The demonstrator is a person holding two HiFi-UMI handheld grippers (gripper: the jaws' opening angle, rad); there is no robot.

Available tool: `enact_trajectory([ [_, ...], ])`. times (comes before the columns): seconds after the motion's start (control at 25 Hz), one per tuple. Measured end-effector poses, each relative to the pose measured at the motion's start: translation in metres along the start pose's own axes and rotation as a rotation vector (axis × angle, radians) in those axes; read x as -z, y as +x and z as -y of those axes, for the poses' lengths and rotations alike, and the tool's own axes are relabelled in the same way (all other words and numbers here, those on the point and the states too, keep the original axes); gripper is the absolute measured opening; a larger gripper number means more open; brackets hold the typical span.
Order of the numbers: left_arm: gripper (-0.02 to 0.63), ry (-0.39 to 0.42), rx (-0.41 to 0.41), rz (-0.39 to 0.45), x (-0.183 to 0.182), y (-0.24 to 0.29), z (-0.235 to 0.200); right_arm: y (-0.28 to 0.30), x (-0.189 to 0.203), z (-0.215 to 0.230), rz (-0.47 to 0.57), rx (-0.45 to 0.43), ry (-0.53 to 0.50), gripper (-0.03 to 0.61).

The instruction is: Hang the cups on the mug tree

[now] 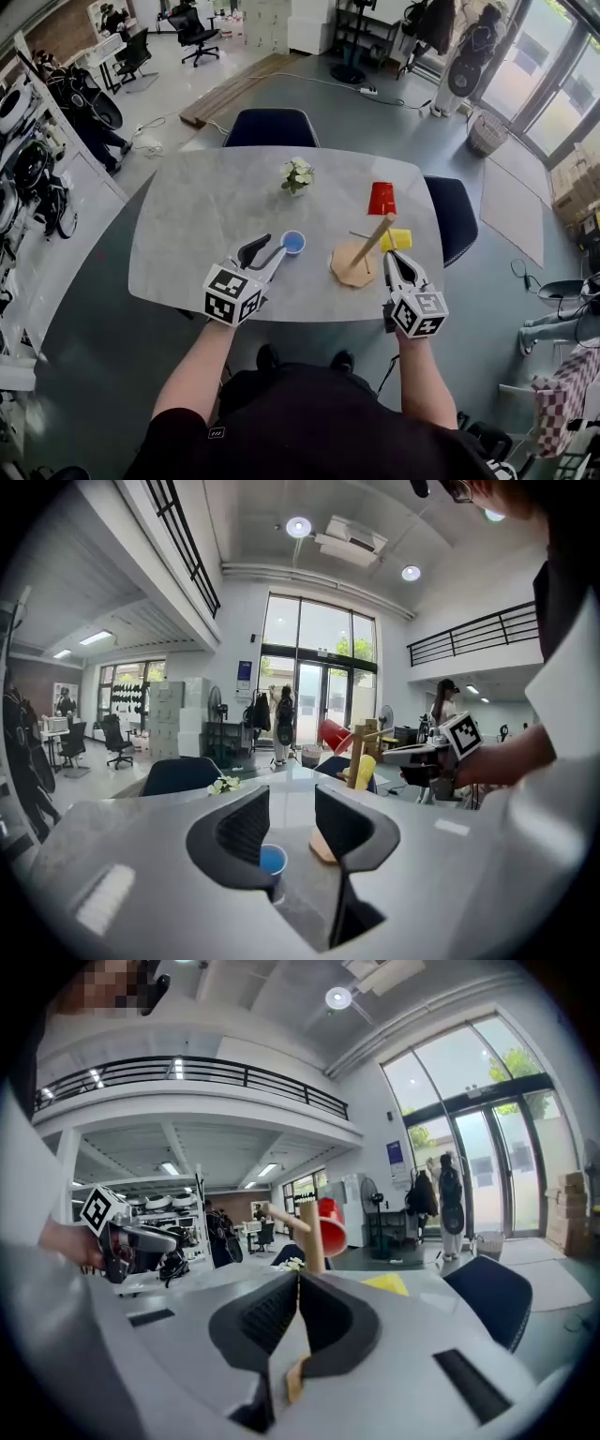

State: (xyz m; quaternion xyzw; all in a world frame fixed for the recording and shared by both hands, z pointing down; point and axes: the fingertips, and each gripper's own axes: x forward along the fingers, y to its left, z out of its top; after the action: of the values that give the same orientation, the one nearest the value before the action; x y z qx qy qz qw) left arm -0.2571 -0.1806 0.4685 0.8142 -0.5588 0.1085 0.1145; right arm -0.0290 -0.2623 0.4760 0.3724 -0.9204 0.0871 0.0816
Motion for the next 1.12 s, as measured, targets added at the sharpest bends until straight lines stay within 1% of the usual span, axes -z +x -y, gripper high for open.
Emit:
enact_trajectory([
  [0.16, 0.163, 0.009, 0.078, -0.024, 0.021, -0.013, -0.027, 0.011, 0.009, -0.040, -0.005, 0.069, 0.035, 0.017],
  [0.28, 0.200, 0.013, 0.140, -0.051, 0.034, -0.017, -0.036, 0.011, 0.011, -0.071, -0.023, 0.080, 0.023, 0.018],
  [0.36, 0.224, 0.006, 0.163, -0.063, 0.041, -0.016, -0.038, 0.009, 0.013, -0.083, -0.041, 0.081, 0.017, 0.017],
  [0.6, 0.272, -0.011, 0.199, -0.097, 0.065, 0.009, -0.035, 0.006, 0.025, -0.089, -0.060, 0.077, 0.027, 0.017],
  [0.8, 0.296, 0.001, 0.200, -0.159, 0.094, 0.036, -0.039, 0.011, 0.041, -0.091, -0.045, 0.080, 0.056, 0.017],
  [0.92, 0.327, 0.002, 0.242, -0.193, 0.116, 0.053, -0.038, 0.017, 0.050, -0.091, -0.050, 0.082, 0.067, 0.017],
  [1.0, 0.330, 0.007, 0.280, -0.192, 0.130, 0.063, -0.033, 0.016, 0.057, -0.090, -0.062, 0.089, 0.074, 0.018],
  [1.12, 0.330, 0.006, 0.290, -0.203, 0.150, 0.078, -0.033, 0.012, 0.067, -0.092, -0.093, 0.090, 0.076, 0.018],
])
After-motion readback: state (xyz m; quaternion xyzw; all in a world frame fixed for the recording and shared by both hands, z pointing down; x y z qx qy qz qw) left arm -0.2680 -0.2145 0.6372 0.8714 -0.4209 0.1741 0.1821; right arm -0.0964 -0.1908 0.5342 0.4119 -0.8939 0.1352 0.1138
